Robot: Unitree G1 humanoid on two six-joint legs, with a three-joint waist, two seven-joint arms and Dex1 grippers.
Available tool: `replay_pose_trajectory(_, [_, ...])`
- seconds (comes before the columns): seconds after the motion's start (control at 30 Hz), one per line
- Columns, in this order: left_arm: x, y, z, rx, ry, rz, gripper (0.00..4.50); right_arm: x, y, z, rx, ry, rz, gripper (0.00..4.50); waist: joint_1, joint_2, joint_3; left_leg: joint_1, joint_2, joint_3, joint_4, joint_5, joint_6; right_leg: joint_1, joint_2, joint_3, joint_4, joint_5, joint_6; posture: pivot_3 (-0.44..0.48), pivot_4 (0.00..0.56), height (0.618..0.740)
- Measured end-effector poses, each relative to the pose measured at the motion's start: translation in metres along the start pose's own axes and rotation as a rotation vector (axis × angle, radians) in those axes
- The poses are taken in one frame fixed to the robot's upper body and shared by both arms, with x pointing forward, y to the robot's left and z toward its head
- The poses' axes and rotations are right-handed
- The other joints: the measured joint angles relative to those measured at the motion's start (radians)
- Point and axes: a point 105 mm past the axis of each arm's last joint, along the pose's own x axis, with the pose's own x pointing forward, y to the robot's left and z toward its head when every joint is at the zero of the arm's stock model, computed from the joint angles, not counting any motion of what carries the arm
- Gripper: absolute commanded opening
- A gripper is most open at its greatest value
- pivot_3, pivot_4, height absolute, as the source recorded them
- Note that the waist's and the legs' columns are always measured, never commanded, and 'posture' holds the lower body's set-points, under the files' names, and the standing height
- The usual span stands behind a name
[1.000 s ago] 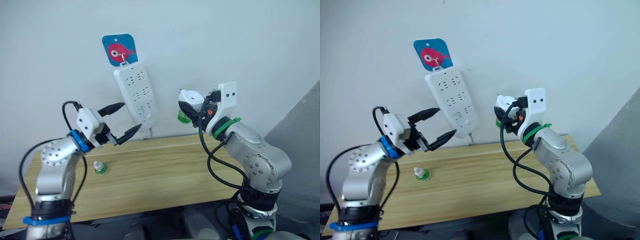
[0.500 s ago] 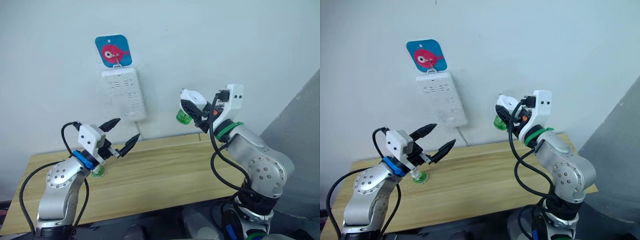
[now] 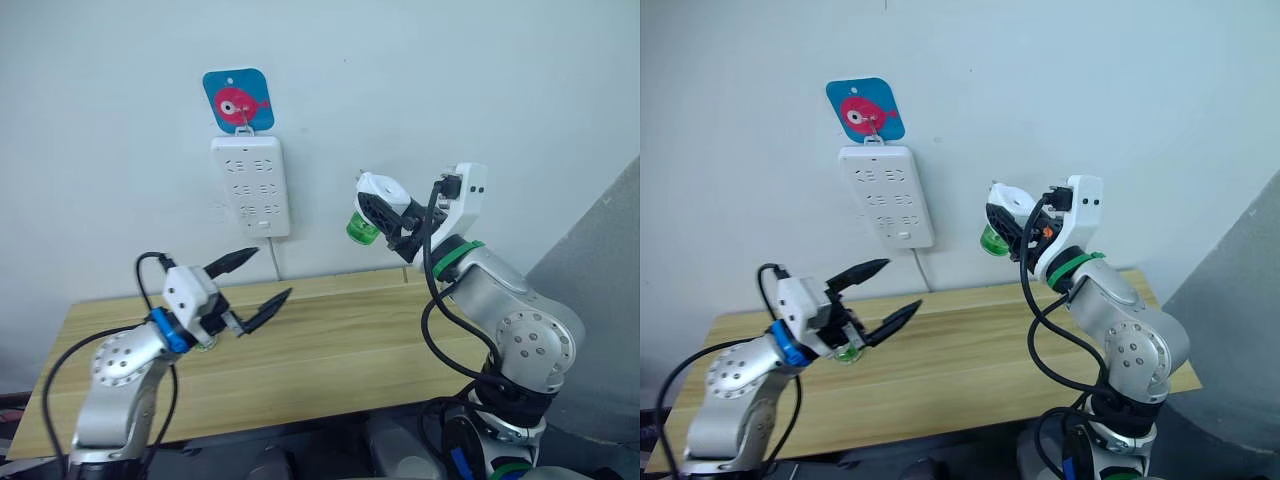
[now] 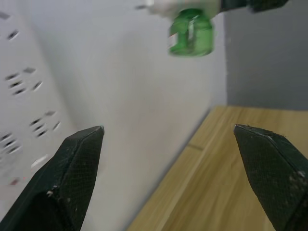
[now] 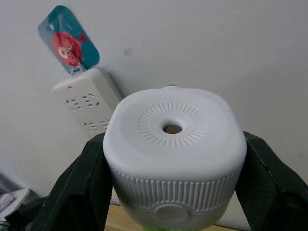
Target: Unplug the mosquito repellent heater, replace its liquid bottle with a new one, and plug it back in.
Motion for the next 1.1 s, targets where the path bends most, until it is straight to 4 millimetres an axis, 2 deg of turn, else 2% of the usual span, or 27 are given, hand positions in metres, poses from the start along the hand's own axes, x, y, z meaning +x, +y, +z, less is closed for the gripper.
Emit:
replay_pose_trajectory(0.2, [0.048,-0.008,0.014,-0.004,-0.148,-0.029,4.5,-0.003,-0.006,0.005,0.061,-0.03,-0.044,3.02,-0.004,0.0,0.0,0.0,-0.002,0.001,0.0,0.0,0.0,0.0,0.001,0.001,0.0,0.001,-0.001,-0.232,0.072,0.724])
replay_pose_trajectory(0.33, [0.067,-0.012,0.019,-0.01,-0.202,-0.044,4.5,-0.006,-0.013,0.01,0.114,-0.067,-0.09,3.02,-0.014,0.002,-0.002,0.0,-0.002,0.001,-0.001,0.0,0.0,0.0,0.004,0.001,0.0,0.001,-0.002,-0.237,0.057,0.724])
replay_pose_trajectory(0.53, [0.081,-0.01,0.018,-0.006,-0.221,-0.054,4.5,-0.004,-0.011,0.013,0.196,-0.092,-0.086,3.02,-0.029,0.004,-0.003,0.0,-0.001,0.0,0.0,0.0,0.0,0.0,0.006,0.001,0.001,0.002,-0.002,-0.242,0.057,0.724])
replay_pose_trajectory(0.7, [0.095,-0.01,0.02,-0.014,-0.25,-0.04,4.5,0.0,0.0,0.015,0.255,-0.103,-0.046,3.02,-0.032,0.004,-0.004,0.0,-0.002,0.0,0.0,0.0,0.0,0.0,0.005,0.001,0.001,0.002,-0.002,-0.246,0.049,0.724])
replay_pose_trajectory(1.1, [0.105,-0.011,0.029,-0.007,-0.282,-0.03,4.5,0.001,0.013,0.006,0.319,-0.082,-0.017,3.02,-0.031,0.006,-0.006,0.0,-0.002,0.0,0.0,0.0,0.0,0.0,0.005,0.001,0.001,0.001,-0.001,-0.243,0.052,0.724])
